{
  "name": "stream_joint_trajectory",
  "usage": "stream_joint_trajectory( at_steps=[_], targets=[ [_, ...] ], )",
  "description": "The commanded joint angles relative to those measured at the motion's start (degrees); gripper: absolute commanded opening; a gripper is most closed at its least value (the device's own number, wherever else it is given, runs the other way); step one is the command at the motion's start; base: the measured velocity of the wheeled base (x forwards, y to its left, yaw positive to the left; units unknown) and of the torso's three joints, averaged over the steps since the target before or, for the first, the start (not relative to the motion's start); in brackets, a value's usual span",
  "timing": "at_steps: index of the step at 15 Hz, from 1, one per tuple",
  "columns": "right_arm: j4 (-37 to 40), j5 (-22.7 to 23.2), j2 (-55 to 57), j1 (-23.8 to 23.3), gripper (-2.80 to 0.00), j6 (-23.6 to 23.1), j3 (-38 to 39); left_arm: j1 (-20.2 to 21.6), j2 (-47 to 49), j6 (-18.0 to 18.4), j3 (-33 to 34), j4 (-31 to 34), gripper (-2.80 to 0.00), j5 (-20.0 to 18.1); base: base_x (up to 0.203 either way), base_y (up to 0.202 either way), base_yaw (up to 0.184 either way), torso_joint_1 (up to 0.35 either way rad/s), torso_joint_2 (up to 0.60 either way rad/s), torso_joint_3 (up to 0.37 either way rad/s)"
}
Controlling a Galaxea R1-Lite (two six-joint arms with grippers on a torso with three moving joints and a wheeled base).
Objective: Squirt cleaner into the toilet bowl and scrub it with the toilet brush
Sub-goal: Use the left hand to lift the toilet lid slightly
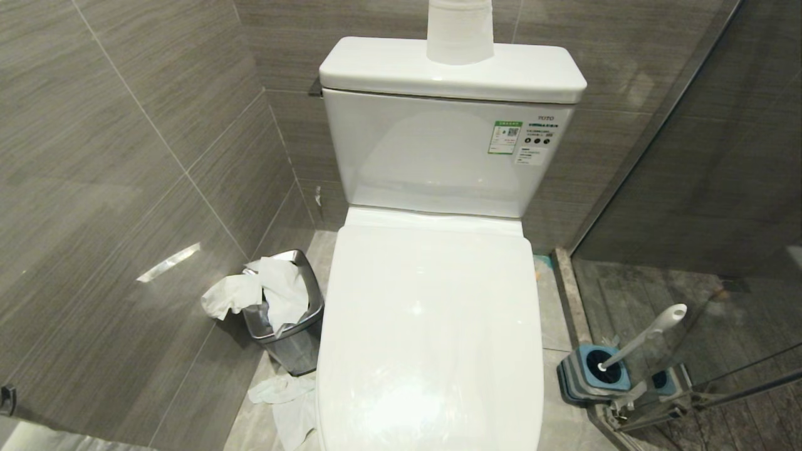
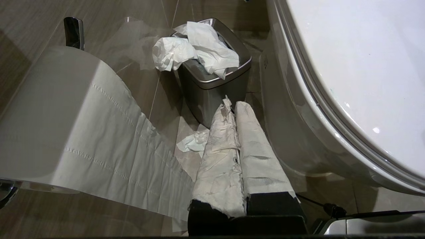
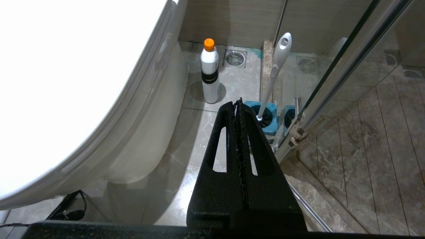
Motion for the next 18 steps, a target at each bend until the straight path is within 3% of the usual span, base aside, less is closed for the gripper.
stream_joint_trajectory(
  at_steps=[1, 18],
  targets=[
    [0.0, 0.0, 0.0, 0.0, -2.8, 0.0, 0.0, 0.1, 0.1, 0.0, 0.0, 0.0, -2.8, 0.0, 0.0, 0.0, 0.0, 0.0, 0.0, 0.0],
    [0.0, -0.1, 0.0, 0.0, -2.8, 0.0, 0.0, 0.0, 0.1, 0.0, 0.0, -0.1, -2.8, 0.0, 0.0, 0.0, 0.0, 0.0, 0.0, 0.0]
  ],
)
